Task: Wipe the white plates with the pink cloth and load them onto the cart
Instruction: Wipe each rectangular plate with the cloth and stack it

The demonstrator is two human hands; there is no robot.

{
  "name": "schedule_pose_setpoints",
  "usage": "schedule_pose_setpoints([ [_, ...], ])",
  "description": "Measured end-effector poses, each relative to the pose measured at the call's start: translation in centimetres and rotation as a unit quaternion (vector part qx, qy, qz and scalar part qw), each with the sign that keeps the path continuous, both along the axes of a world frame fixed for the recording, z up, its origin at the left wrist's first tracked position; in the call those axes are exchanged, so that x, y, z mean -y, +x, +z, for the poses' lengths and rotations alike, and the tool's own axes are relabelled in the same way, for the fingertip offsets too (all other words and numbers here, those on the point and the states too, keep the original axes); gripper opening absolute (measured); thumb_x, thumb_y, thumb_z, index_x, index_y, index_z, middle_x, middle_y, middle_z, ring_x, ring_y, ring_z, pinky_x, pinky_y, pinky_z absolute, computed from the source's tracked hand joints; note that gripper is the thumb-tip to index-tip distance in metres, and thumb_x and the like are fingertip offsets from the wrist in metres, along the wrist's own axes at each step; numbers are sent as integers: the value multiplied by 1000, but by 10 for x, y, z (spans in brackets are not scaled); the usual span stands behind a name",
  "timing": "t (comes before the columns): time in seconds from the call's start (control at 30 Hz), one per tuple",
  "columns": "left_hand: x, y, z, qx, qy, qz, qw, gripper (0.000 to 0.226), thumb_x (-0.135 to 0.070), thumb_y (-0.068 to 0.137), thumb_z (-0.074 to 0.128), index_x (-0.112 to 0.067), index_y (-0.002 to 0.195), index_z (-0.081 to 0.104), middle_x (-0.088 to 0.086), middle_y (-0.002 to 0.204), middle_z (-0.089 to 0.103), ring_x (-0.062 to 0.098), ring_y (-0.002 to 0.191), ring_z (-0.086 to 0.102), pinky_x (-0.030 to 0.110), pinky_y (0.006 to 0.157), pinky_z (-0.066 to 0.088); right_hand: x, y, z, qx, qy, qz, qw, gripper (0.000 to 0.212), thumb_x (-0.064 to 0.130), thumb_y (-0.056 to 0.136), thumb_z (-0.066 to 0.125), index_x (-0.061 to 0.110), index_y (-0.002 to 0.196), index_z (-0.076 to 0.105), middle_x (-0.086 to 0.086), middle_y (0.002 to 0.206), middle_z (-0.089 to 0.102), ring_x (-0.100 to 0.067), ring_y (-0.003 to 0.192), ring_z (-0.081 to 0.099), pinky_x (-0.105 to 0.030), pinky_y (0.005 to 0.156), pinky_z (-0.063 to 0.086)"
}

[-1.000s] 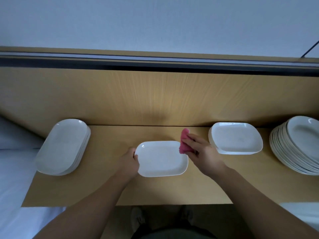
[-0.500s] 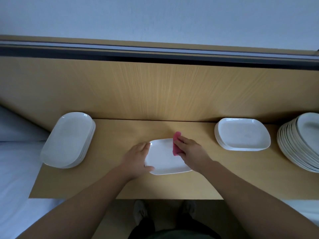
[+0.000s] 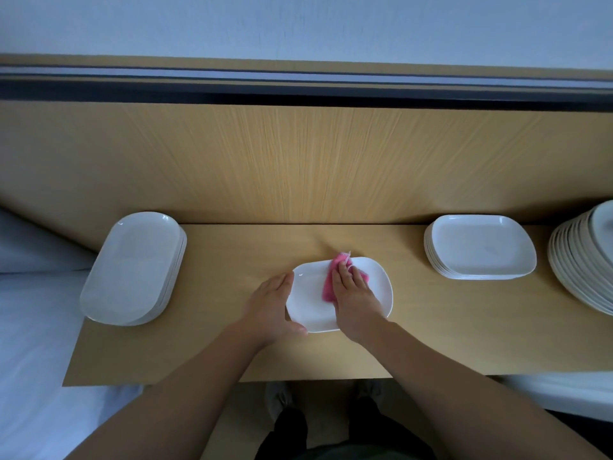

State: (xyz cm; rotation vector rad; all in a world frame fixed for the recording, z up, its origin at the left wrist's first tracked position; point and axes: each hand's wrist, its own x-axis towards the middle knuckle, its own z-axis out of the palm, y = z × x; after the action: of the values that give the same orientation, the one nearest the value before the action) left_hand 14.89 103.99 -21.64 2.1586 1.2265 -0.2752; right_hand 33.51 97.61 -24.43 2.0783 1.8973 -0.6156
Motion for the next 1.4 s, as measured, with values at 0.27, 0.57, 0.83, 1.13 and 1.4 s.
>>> schedule_pose_setpoints([
  [0.27,-1,0,0,24,9,11,1000,117,-57,66,78,-16,154,12,-1,158,20,15,144,18,27,116,15,-8,-13,4,-8,60,162,985,72,20,98,35,4,149,-14,-10,159,-19,-25,147,-18,-32,113,-20],
  [0.57,-2,-3,0,20,35,-9,999,116,-62,65,75,-16,153,14,0,158,22,16,143,21,28,117,16,-16,-16,5,-46,3,249,967,83,11,89,48,13,153,-6,-2,162,-11,-18,147,-16,-36,121,-6],
  [0.83,-4,-5,1,-6,48,-29,998,117,-67,67,71,-15,153,12,0,158,19,18,144,17,28,115,15,-13,-6,24,-91,-27,295,951,74,8,93,49,19,155,11,6,162,3,-16,149,-9,-31,120,-8],
  [1.13,-3,-8,-1,-41,88,-89,991,112,-84,68,48,-19,153,16,-1,161,9,20,145,12,33,118,10,-10,4,37,-162,-17,313,936,53,33,101,40,16,151,31,0,160,21,-19,150,3,-36,121,-2],
  [1.4,-7,-9,2,-72,91,-101,988,105,-77,73,55,-25,153,12,2,161,6,19,147,4,35,119,0,14,35,41,-217,-50,235,946,47,31,103,42,24,149,36,12,157,26,-8,148,2,-8,105,-14],
])
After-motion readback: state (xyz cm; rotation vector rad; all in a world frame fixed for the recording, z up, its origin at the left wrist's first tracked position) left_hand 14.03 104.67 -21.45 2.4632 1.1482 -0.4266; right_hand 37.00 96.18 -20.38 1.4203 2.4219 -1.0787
